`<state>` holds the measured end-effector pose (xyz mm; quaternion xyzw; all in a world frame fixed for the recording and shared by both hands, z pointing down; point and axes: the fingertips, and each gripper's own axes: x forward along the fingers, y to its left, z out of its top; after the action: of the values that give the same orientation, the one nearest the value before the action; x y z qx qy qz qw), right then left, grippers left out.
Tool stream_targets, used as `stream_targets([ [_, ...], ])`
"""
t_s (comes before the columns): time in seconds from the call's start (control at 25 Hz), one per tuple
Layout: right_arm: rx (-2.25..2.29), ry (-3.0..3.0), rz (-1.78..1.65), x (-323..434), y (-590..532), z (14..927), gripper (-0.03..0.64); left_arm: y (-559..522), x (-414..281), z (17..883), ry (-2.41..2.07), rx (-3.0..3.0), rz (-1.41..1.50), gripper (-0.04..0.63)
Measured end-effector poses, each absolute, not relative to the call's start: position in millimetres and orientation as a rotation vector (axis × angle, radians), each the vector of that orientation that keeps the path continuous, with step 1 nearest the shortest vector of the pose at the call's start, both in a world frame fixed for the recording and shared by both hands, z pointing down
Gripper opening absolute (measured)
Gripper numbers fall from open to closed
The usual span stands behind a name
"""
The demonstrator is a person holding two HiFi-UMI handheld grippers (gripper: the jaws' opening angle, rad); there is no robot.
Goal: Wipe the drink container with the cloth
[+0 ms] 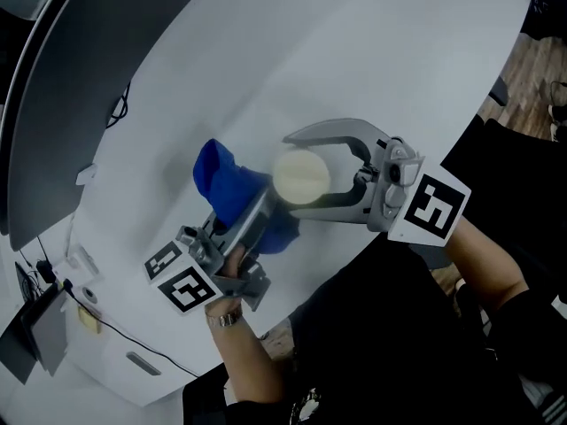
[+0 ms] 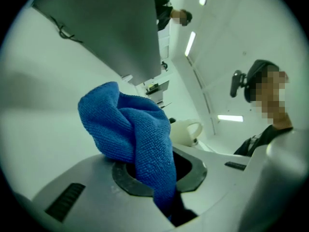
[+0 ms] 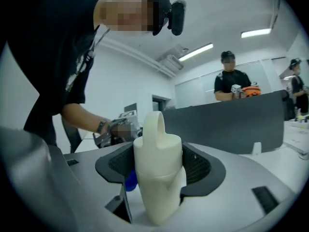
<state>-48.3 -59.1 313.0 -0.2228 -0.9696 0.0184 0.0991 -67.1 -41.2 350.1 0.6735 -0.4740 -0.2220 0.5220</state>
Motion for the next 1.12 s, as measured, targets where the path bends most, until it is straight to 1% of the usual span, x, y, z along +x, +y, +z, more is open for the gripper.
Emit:
stream_targets([
  [0.12, -0.797, -2.829, 0.084, -47.0, -54.0, 310.6, 0.281, -43.7, -58.8, 314.1, -1.12, 1.742, -0.511, 0.04],
  [0.2, -0.825, -2.83, 0.103, -46.7, -50.9, 307.7, 0.281, -40.9, -55.3, 311.7, -1.117, 1.773, -0.463, 0.04],
  [0.28, -0.837, -2.829, 0.109, -45.9, -49.4, 307.3, 0.281, -39.7, -55.7, 315.6, -1.105, 1.764, -0.489, 0.042],
  [0.4, -0.853, -2.844, 0.111, -47.0, -50.2, 305.2, 0.281, -41.3, -60.6, 332.0, -1.1, 1.712, -0.548, 0.046],
  [0.56, -0.88, -2.828, 0.1, -45.6, -46.8, 306.8, 0.281, -43.7, -65.0, 379.7, -1.167, 1.569, -0.454, 0.044],
  [0.76, -0.863, -2.842, 0.139, -45.1, -48.8, 307.2, 0.281, -46.3, -65.5, 388.9, -1.113, 1.535, -0.541, 0.048],
  [1.12, -0.854, -2.846, 0.198, -45.1, -49.0, 305.3, 0.282, -41.5, -58.3, 422.8, -1.099, 1.469, -0.527, 0.051],
])
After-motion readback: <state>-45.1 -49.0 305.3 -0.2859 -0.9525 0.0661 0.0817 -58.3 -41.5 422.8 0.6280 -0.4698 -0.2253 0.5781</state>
